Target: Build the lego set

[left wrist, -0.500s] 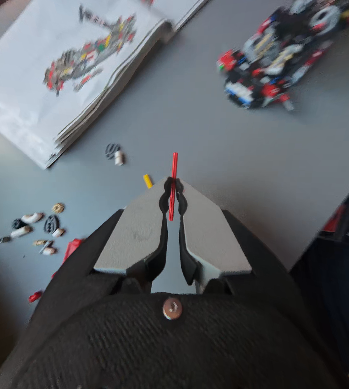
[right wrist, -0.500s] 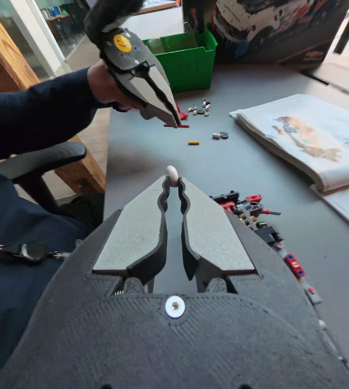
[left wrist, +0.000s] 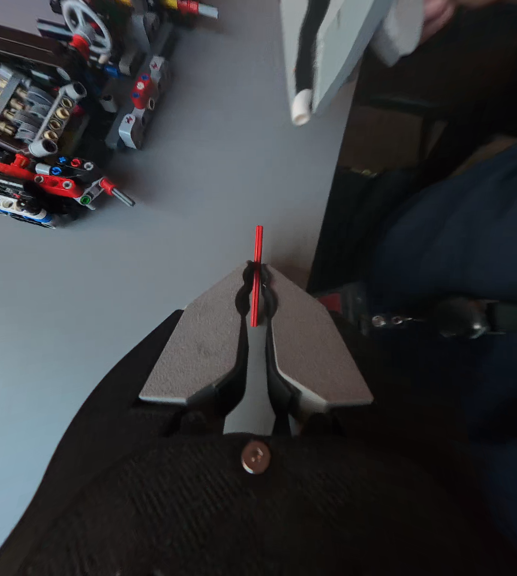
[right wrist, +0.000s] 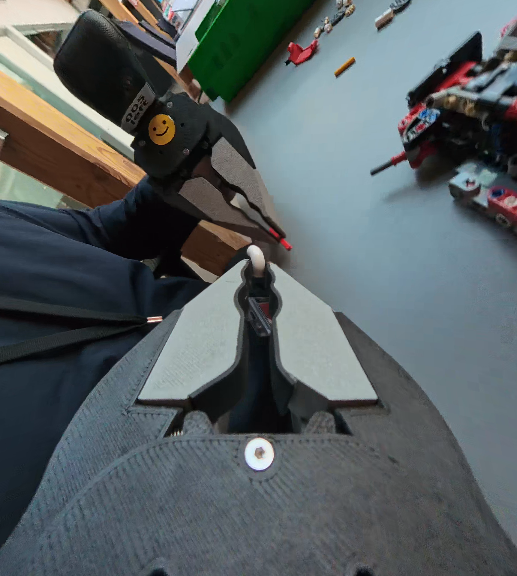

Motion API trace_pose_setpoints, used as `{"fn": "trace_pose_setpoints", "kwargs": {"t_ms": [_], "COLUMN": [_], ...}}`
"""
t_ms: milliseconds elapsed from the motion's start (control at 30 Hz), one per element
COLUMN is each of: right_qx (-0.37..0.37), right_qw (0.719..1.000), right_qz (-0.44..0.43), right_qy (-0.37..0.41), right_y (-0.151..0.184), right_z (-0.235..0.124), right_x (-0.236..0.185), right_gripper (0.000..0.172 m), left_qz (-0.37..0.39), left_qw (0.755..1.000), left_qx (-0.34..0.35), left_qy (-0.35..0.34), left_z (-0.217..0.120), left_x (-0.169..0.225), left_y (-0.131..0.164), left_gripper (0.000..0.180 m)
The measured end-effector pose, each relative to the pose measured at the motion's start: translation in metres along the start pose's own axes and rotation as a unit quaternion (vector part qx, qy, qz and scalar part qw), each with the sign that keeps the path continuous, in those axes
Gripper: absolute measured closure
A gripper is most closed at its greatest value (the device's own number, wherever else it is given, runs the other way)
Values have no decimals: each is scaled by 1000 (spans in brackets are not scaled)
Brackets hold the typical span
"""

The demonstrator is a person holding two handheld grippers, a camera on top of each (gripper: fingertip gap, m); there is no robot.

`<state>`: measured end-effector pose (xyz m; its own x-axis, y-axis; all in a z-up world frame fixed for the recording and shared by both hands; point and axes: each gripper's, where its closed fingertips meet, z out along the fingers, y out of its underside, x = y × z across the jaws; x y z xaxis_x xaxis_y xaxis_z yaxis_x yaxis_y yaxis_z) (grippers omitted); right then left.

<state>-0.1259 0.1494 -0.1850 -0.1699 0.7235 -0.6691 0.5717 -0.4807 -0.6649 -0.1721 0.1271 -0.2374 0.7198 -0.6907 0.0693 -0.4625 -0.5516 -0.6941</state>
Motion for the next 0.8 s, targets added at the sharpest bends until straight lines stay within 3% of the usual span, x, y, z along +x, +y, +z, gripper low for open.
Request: {"fn": "trace_pose_setpoints", "kwargs": {"t_ms": [167, 367, 533, 633, 800], "right_qx": [18, 55, 128, 133, 116], "right_qw": [999, 993, 985, 986, 967], "right_qz": [20, 22, 62, -10, -181], "right_qy": [35, 101, 93, 98, 135], "right_y": [25, 69, 69, 53, 13], "right_z": [-6, -8, -13, -20, -33], "right_x": [1, 2, 2, -12, -10], "right_gripper": [167, 167, 167, 167, 167], "left_qz": [17, 58, 109, 143, 199], "left_qw": [997, 994, 990, 988, 965], "left_qx": [-11, -14, 6, 25, 172], "left_qy": [77, 88, 94, 55, 20], "left_z": [17, 22, 29, 30, 5], "left_x": [25, 30, 25, 14, 18], "left_y": [-2, -5, -13, -20, -72], "left_gripper": [179, 179, 179, 179, 179]}}
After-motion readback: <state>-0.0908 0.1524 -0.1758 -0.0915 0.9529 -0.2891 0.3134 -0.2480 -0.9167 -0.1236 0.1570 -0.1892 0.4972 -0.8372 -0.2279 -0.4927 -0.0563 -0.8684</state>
